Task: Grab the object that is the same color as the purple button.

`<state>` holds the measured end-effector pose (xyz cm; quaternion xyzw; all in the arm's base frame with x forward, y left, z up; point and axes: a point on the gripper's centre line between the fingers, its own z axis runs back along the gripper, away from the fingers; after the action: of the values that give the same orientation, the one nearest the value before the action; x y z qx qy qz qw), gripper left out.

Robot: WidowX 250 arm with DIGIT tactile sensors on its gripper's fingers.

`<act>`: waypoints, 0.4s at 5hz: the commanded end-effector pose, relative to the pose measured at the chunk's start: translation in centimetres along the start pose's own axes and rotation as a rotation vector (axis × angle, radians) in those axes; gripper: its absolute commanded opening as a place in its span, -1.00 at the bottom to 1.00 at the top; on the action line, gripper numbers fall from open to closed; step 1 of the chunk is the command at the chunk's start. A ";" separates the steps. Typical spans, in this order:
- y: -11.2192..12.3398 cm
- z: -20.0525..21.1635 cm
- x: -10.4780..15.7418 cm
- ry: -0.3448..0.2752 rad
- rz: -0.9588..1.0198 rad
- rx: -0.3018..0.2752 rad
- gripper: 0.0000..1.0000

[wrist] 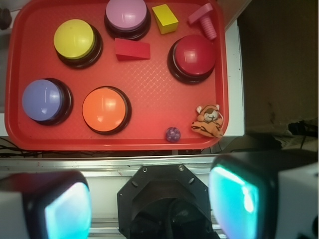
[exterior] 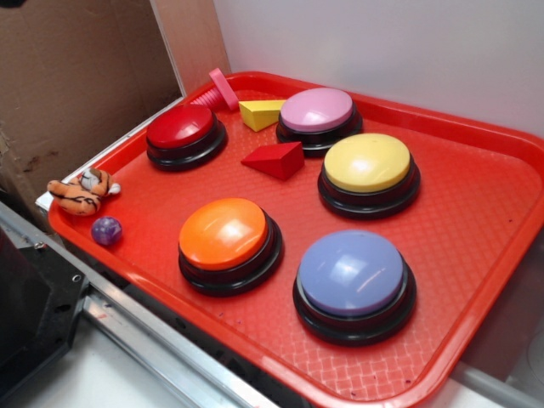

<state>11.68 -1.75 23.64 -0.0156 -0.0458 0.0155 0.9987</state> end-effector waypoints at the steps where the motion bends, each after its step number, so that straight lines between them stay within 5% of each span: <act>1: 0.0 0.0 0.0 0.000 0.000 0.000 1.00; 2: -0.1 -0.4 0.3 -0.083 -0.050 0.036 1.00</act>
<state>11.72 -1.76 22.92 0.0044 -0.0836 -0.0075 0.9965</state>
